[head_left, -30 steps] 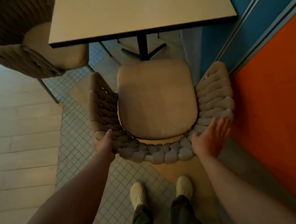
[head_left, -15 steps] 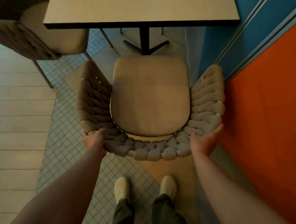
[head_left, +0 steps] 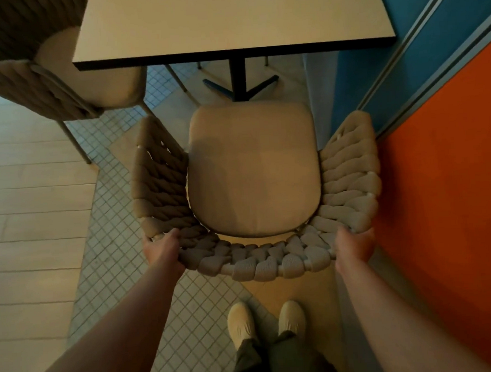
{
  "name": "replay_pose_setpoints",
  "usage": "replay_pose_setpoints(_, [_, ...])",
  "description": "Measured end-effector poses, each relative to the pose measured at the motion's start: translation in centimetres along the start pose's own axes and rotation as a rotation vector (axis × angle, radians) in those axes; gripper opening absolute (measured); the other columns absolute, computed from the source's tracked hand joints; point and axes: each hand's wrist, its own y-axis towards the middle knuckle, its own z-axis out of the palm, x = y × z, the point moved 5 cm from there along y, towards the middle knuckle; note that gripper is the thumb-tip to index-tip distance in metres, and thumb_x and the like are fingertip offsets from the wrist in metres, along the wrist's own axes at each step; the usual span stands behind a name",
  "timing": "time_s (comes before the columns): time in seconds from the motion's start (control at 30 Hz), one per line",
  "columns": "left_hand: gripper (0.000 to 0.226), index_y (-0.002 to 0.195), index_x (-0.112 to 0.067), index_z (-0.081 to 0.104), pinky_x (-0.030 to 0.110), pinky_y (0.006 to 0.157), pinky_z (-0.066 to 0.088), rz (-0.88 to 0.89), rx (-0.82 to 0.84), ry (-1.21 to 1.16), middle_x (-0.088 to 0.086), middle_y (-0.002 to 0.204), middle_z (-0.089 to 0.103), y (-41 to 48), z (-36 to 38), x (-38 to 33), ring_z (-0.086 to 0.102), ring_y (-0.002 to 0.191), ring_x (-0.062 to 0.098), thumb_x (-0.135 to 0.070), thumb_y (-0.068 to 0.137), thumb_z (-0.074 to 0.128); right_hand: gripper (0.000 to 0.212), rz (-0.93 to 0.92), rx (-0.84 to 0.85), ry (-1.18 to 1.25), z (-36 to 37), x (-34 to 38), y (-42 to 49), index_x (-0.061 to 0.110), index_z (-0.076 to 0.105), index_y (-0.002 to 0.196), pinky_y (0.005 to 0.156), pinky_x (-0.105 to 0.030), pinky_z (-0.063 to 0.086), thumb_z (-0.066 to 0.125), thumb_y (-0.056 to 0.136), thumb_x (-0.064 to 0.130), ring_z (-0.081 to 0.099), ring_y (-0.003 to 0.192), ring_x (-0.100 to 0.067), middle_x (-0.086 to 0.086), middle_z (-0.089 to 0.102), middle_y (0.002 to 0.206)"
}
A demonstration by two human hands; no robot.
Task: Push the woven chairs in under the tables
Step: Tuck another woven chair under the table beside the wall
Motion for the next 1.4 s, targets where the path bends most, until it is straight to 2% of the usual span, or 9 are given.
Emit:
replay_pose_setpoints(0.1, [0.057, 0.138, -0.020, 0.050, 0.043, 0.079, 0.056, -0.001, 0.002, -0.008, 0.008, 0.105, 0.061, 0.3, 0.5, -0.1, 0.064, 0.095, 0.027, 0.003, 0.088, 0.065, 0.056, -0.011, 0.004, -0.011, 0.3, 0.2, 0.5, 0.005, 0.042, 0.143, 0.102, -0.047, 0.049, 0.057, 0.089, 0.010, 0.053, 0.127, -0.038, -0.021, 0.050, 0.142])
replay_pose_setpoints(0.2, [0.057, 0.139, -0.020, 0.050, 0.046, 0.086, 0.056, -0.008, 0.005, -0.016, 0.003, 0.093, 0.059, 0.3, 1.2, -0.4, 0.063, 0.098, 0.028, 0.003, 0.088, 0.066, 0.056, -0.021, 0.012, -0.018, 0.5, 0.8, 1.4, 0.000, 0.036, 0.146, 0.103, -0.039, 0.042, 0.053, 0.093, 0.006, 0.047, 0.132, -0.039, -0.024, 0.044, 0.148])
replay_pose_setpoints(0.33, [0.056, 0.134, -0.021, 0.055, 0.056, 0.087, 0.058, -0.012, 0.014, 0.007, 0.007, 0.102, 0.065, 0.9, 2.1, -0.4, 0.068, 0.102, 0.031, 0.003, 0.085, 0.068, 0.053, -0.041, 0.003, -0.007, 0.9, 1.7, 2.0, 0.000, 0.040, 0.144, 0.099, -0.036, 0.043, 0.051, 0.092, 0.004, 0.050, 0.129, -0.038, -0.024, 0.048, 0.144])
replay_pose_setpoints(0.57, [0.059, 0.135, -0.023, 0.055, 0.058, 0.086, 0.057, -0.017, 0.023, -0.005, 0.013, 0.118, 0.066, 1.7, 4.3, -1.4, 0.068, 0.099, 0.031, 0.005, 0.085, 0.066, 0.052, -0.073, 0.035, 0.049, 2.1, 4.0, 3.0, 0.002, 0.045, 0.141, 0.102, -0.040, 0.046, 0.053, 0.090, 0.004, 0.053, 0.127, -0.037, -0.022, 0.052, 0.141])
replay_pose_setpoints(0.77, [0.057, 0.134, -0.019, 0.054, 0.048, 0.081, 0.058, 0.024, 0.027, -0.011, 0.014, 0.116, 0.064, 2.4, 7.7, -2.7, 0.067, 0.095, 0.029, 0.006, 0.084, 0.065, 0.058, -0.065, 0.049, 0.045, 3.8, 6.4, 5.8, 0.005, 0.037, 0.148, 0.107, -0.046, 0.044, 0.054, 0.092, 0.008, 0.048, 0.133, -0.037, -0.021, 0.046, 0.147])
replay_pose_setpoints(0.97, [0.065, 0.141, -0.025, 0.045, 0.057, 0.088, 0.056, -0.035, 0.133, 0.026, 0.013, 0.121, 0.062, 2.5, 9.1, -2.5, 0.066, 0.105, 0.036, -0.002, 0.086, 0.071, 0.060, -0.022, 0.047, 0.094, 3.8, 6.9, 7.7, 0.011, 0.038, 0.149, 0.100, -0.037, 0.044, 0.057, 0.092, 0.006, 0.050, 0.131, -0.034, -0.017, 0.047, 0.147])
replay_pose_setpoints(1.13, [0.066, 0.144, -0.025, 0.042, 0.059, 0.077, 0.058, -0.079, 0.206, 0.025, 0.018, 0.124, 0.061, 3.2, 9.2, -2.9, 0.067, 0.104, 0.039, 0.005, 0.090, 0.063, 0.073, 0.095, 0.169, 0.250, 4.2, 6.7, 7.9, 0.027, 0.036, 0.149, 0.099, -0.049, 0.049, 0.067, 0.087, 0.003, 0.055, 0.120, -0.027, -0.006, 0.051, 0.138])
replay_pose_setpoints(1.23, [0.067, 0.145, -0.027, 0.042, 0.062, 0.081, 0.058, -0.083, 0.189, 0.017, 0.020, 0.129, 0.061, 2.8, 8.9, -1.9, 0.066, 0.108, 0.041, 0.006, 0.091, 0.062, 0.072, 0.115, 0.199, 0.274, 3.8, 6.5, 8.2, 0.032, 0.040, 0.145, 0.095, -0.059, 0.051, 0.068, 0.085, 0.003, 0.059, 0.118, -0.030, -0.008, 0.054, 0.137])
replay_pose_setpoints(1.4, [0.061, 0.141, -0.021, 0.048, 0.057, 0.075, 0.060, -0.095, 0.181, 0.000, 0.022, 0.127, 0.063, 1.6, 7.7, -0.6, 0.067, 0.107, 0.042, 0.008, 0.089, 0.062, 0.071, 0.130, 0.188, 0.266, 2.1, 4.9, 8.2, 0.032, 0.040, 0.145, 0.094, -0.061, 0.051, 0.065, 0.086, 0.001, 0.059, 0.121, -0.032, -0.009, 0.054, 0.139])
